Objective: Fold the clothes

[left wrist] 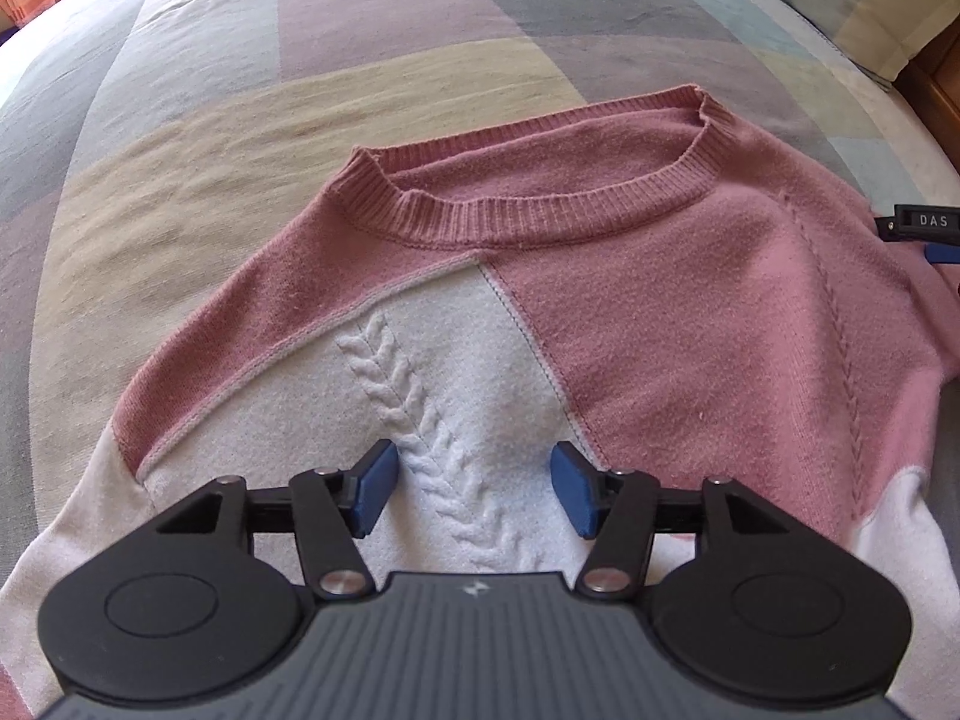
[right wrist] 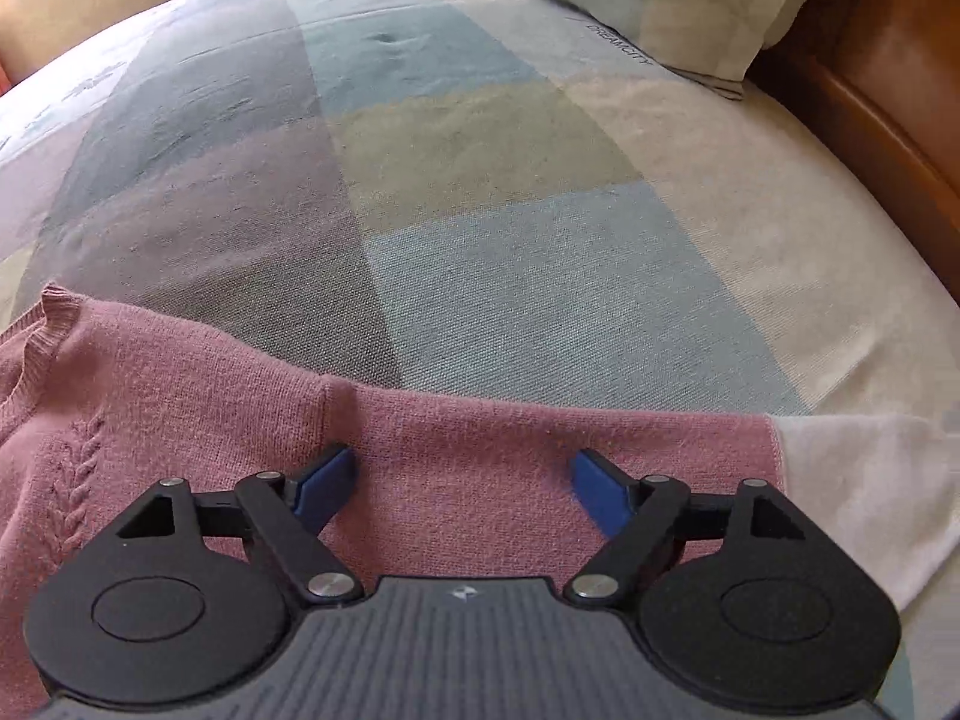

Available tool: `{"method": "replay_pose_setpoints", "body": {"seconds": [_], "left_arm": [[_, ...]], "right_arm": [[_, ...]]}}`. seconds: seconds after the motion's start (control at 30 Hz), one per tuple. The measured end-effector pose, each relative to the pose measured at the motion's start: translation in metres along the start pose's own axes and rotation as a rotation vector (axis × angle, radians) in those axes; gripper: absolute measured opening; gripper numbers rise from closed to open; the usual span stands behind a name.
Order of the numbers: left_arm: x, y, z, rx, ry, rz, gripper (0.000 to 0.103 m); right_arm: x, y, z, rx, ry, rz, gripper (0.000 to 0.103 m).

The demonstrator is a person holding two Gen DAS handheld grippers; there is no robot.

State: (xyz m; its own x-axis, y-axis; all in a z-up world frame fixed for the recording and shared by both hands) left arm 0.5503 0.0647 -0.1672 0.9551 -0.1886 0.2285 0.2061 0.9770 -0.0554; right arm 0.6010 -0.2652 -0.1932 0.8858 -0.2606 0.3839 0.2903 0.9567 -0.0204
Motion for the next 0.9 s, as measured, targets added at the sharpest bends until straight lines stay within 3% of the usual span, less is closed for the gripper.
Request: {"method": "replay_pose_setpoints", "body": {"seconds": [0.03,0.17,0.33,0.47,0.53,0.63,0.77,0.9], "left_arm": [[0.0,0.0,0.0,0.0,0.004,-0.001,0.057],[-0.001,0.001,0.001,-0.017,-0.009,0.001,0.058],[0.0,-0.001,0.0,-0.017,-0.017,-0.006,0.062],[0.001,-0.001,-0.001,-0.019,-0.014,-0.026,0.065],[0.001,0.0,-0.001,-0.022,-0.014,-0.029,0.065],[0.001,0.0,-0.001,-0.021,-0.012,-0.03,0.065],[0.001,-0.001,-0.002,-0.015,-0.01,-0.026,0.065],[0.001,-0.002,-0.003,-0.013,-0.012,-0.033,0.066]], "right_arm": [[0.007,-0.003,-0.005,0.003,0.004,-0.007,0.103],[0.031,-0.016,-0.009,0.012,0.037,-0.027,0.101],[0.02,-0.005,0.024,0.051,0.027,-0.04,0.099],[0.01,0.01,-0.002,0.034,0.04,-0.054,0.103],[0.02,0.012,-0.008,0.043,-0.013,-0.066,0.103],[0.03,0.013,-0.008,0.073,-0.013,-0.041,0.103],[0.014,-0.011,0.026,0.162,-0.066,-0.054,0.103],[-0.023,-0.062,0.038,0.144,-0.111,-0.073,0.103]]}}
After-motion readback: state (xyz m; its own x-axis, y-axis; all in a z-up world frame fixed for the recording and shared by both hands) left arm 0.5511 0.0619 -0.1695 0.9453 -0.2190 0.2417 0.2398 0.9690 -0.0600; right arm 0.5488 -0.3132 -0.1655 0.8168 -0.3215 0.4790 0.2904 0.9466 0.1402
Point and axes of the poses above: each gripper's, at about its wrist camera, not at the fingertips, and z roughly against the way its jaws point, y to its left, x to its top, the point moved 8 cm from there along -z, roughly the way its jaws point, and after that the axes turned 7 degrees about y, right-handed, at the moved point
